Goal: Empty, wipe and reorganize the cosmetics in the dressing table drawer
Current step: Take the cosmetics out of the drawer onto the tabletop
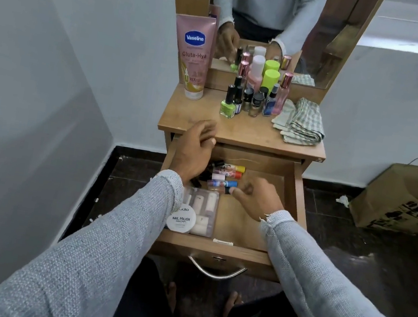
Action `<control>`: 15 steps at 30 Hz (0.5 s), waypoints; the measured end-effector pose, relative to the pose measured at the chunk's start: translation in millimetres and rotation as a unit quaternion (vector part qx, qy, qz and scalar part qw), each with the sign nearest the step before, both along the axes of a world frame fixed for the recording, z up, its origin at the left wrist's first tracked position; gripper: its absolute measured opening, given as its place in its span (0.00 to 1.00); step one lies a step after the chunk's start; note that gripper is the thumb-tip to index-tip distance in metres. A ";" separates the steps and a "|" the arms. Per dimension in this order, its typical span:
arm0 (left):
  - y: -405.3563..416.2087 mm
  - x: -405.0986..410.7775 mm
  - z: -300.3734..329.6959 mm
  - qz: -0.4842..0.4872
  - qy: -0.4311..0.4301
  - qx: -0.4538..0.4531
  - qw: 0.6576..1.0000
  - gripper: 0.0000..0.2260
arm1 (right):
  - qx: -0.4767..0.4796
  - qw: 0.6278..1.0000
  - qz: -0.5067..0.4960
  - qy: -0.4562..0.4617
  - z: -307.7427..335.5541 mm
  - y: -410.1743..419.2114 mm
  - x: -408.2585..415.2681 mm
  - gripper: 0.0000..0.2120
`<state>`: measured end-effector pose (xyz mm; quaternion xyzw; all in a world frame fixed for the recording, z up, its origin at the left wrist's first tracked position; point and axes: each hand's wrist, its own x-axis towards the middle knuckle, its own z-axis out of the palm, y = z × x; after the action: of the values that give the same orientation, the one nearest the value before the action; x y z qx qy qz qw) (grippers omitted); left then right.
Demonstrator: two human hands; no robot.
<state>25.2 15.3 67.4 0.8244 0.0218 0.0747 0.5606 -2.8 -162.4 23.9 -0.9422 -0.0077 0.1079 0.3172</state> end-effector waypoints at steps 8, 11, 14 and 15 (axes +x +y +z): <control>44.8 -73.9 -6.5 -0.118 0.170 0.282 0.937 0.18 | 0.001 0.978 0.004 0.209 -5.0 30.2 -12.8 0.17; 45.2 -86.8 -6.8 -0.151 0.185 0.340 0.910 0.25 | 0.017 0.978 0.018 0.205 0.8 43.8 -15.5 0.14; 39.9 -91.4 -10.6 -0.179 0.206 0.391 0.879 0.30 | 0.039 0.978 0.028 0.203 3.7 51.1 -17.9 0.09; 38.9 -91.0 -12.5 -0.185 0.214 0.406 0.869 0.31 | 0.040 0.978 0.029 0.203 3.5 51.6 -18.1 0.10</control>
<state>-65.8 54.1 54.9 0.9640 -0.0435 -0.2066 0.1617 -20.8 -110.8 27.4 -0.8866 0.0250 0.3053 0.3466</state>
